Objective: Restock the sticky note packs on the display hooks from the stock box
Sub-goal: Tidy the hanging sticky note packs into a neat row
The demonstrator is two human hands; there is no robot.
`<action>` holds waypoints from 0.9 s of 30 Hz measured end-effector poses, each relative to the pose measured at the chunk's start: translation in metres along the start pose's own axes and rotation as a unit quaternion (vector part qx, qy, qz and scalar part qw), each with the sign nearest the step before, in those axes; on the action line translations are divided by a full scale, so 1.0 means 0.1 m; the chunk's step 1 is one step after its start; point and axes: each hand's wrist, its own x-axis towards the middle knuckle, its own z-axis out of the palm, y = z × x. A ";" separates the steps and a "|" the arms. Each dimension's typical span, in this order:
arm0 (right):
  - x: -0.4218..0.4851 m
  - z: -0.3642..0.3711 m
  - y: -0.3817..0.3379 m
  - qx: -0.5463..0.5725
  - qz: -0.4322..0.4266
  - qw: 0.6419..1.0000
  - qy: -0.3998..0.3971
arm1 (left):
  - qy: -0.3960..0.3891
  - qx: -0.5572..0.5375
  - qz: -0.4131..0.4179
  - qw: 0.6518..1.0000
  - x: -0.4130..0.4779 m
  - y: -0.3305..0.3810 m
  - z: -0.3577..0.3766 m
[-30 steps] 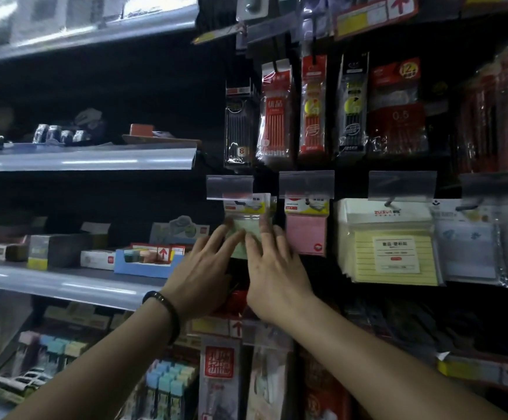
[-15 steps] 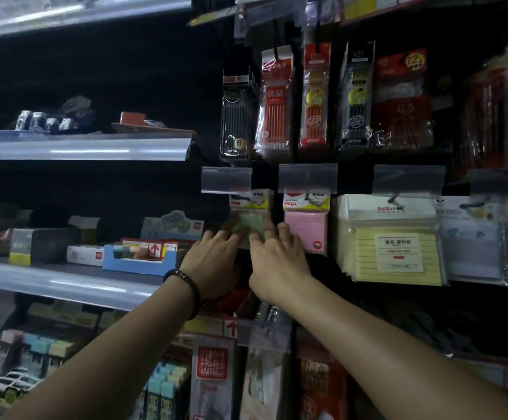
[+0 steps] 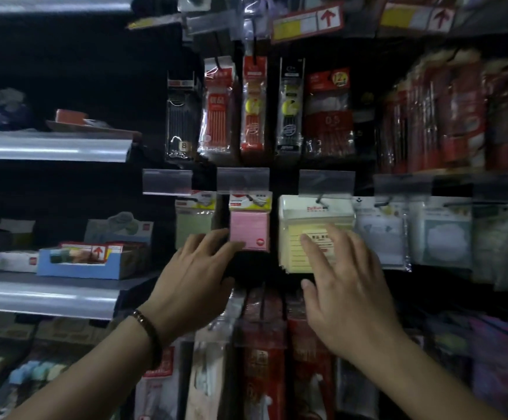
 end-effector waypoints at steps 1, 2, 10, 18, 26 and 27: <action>0.00 0.02 0.06 -0.009 0.006 1.000 -0.020 | 0.008 0.000 0.016 1.000 0.02 0.10 0.00; 0.00 0.05 0.10 -0.011 0.007 0.999 -0.032 | 0.013 0.002 0.031 0.999 0.05 0.19 0.01; 0.23 0.11 0.13 0.003 -0.010 0.998 -0.057 | 0.003 0.005 0.049 0.999 0.35 0.55 0.17; 0.59 0.28 0.19 -0.027 -0.013 0.992 -0.126 | -0.054 0.087 0.038 0.994 0.61 0.70 0.22; 0.64 0.28 0.21 -0.044 -0.018 0.988 -0.149 | -0.076 0.107 0.027 0.991 0.70 0.79 0.39; 0.62 0.26 0.22 -0.035 -0.022 0.988 -0.146 | -0.074 0.109 0.027 0.991 0.69 0.79 0.39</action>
